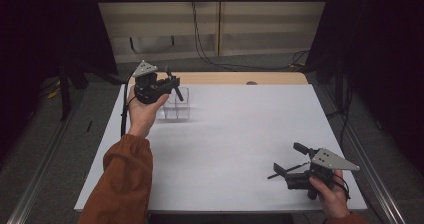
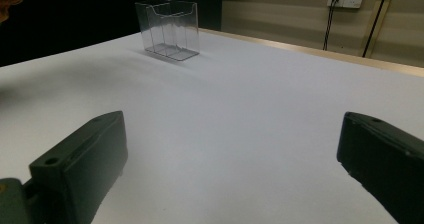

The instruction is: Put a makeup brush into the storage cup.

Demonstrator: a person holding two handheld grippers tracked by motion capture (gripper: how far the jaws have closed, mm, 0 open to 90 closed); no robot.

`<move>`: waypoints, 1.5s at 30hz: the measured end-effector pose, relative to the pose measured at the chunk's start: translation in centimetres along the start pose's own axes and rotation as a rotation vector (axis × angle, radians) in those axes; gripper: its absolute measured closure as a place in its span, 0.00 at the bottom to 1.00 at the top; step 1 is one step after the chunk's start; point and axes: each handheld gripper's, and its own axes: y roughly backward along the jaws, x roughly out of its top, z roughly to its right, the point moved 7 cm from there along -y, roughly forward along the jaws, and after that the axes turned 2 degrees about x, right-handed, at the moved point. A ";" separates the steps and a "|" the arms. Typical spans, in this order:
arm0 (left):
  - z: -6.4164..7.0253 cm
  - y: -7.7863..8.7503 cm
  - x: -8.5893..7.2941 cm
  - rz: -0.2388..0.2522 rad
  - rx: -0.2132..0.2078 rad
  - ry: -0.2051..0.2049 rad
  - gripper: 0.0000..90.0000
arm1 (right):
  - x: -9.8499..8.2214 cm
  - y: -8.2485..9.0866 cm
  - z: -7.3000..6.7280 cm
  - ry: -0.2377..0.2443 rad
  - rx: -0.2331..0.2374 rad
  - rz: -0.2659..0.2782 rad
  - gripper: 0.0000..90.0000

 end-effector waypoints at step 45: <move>-2.2 -4.2 -3.8 -0.110 0.065 0.011 0.88 | -0.1 0.0 0.0 -0.002 0.005 -0.008 0.00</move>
